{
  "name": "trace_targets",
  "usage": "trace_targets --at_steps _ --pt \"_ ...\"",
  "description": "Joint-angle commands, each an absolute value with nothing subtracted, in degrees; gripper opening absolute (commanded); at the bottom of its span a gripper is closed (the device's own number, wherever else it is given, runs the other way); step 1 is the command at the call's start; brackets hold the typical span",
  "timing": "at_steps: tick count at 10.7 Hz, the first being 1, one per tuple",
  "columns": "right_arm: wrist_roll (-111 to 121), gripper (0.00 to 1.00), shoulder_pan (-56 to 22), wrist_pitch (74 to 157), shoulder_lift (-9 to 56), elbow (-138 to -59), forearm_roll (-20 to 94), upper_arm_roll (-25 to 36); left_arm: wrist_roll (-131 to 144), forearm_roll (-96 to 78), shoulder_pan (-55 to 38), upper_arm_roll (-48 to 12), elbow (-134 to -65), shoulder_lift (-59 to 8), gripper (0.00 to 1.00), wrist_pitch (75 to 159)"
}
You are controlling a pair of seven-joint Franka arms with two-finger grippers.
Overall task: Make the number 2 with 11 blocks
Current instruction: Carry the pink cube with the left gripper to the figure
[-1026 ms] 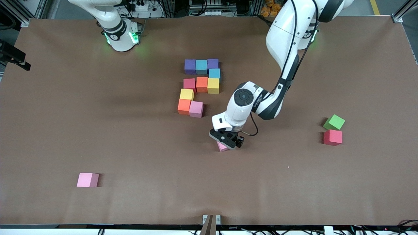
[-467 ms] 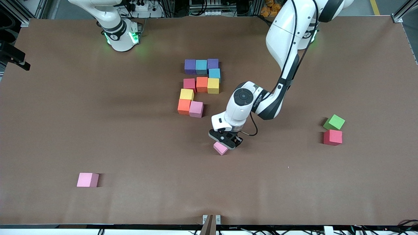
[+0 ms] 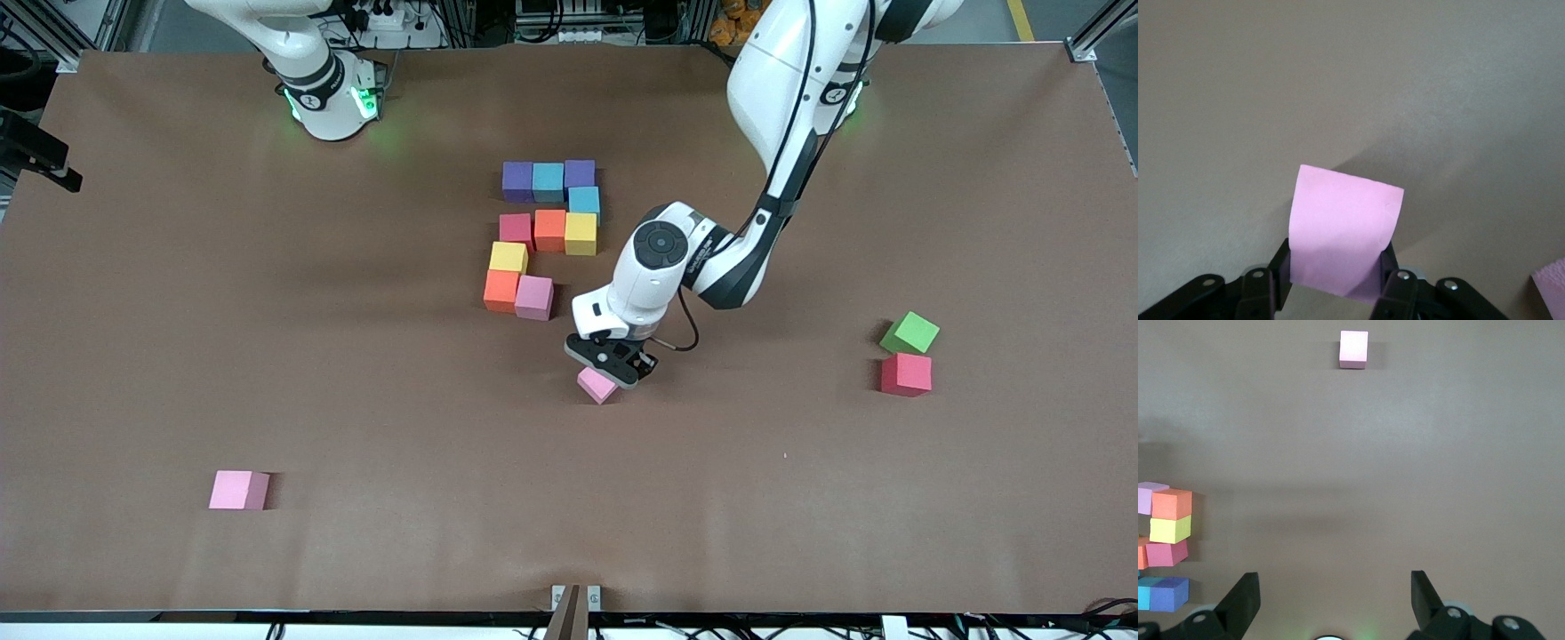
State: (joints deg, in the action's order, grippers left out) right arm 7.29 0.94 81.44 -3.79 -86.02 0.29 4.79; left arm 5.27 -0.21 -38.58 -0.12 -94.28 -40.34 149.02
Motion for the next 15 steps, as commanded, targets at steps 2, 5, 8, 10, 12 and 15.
trace_targets --at_steps 2,5,8,10,12,15 --pt "6.94 1.00 1.76 80.77 -2.90 -84.29 1.05 4.48 4.66 -0.53 -39.63 -0.18 -98.26 -34.02 0.04 138.21" --pt "6.94 1.00 1.76 80.77 -2.90 -84.29 0.97 4.48 2.74 6.92 -41.57 -1.13 -101.50 -31.38 0.05 136.32" --pt "6.86 1.00 1.76 80.77 -2.90 -84.29 1.05 4.40 -4.45 7.56 -41.66 -2.72 -105.63 -27.62 0.05 136.32" --pt "6.86 1.00 1.76 80.77 -2.90 -84.29 1.23 4.40 -12.36 7.56 -41.57 -2.81 -108.01 -25.06 0.06 136.67" --pt "6.86 1.00 1.76 80.77 -2.90 -84.29 1.14 4.48 -17.12 7.56 -41.40 -2.90 -109.94 -23.21 0.06 137.19" --pt "6.86 1.00 1.76 80.77 -2.90 -84.29 1.14 4.48 -22.82 7.56 -41.13 -3.78 -113.62 -22.24 0.06 141.83"
